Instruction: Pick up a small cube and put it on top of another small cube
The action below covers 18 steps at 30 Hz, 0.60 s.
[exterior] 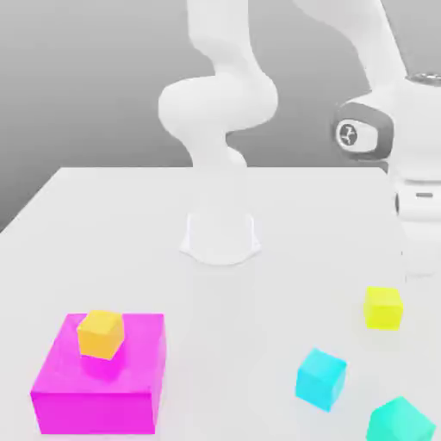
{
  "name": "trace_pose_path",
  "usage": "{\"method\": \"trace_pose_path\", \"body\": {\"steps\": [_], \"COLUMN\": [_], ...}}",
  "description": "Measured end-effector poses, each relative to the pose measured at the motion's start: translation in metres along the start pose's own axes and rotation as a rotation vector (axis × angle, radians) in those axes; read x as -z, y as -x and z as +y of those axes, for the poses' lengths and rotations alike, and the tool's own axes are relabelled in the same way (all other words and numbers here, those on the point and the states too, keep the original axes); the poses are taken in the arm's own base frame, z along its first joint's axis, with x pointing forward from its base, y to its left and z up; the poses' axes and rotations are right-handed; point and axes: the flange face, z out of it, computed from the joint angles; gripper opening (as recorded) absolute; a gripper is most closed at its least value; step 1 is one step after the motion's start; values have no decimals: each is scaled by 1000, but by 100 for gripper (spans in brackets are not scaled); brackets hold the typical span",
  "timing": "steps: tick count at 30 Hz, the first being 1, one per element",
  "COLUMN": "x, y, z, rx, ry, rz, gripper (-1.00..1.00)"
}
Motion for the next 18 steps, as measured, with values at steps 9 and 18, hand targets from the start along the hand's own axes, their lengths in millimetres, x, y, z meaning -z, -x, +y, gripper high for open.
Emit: {"method": "trace_pose_path", "body": {"steps": [9, 18], "x": [-69, -37], "y": [7, 5], "z": [2, 2], "rx": [14, 15], "ry": [6, 9], "rz": [-18, -17], "gripper": [-100, -100]}}
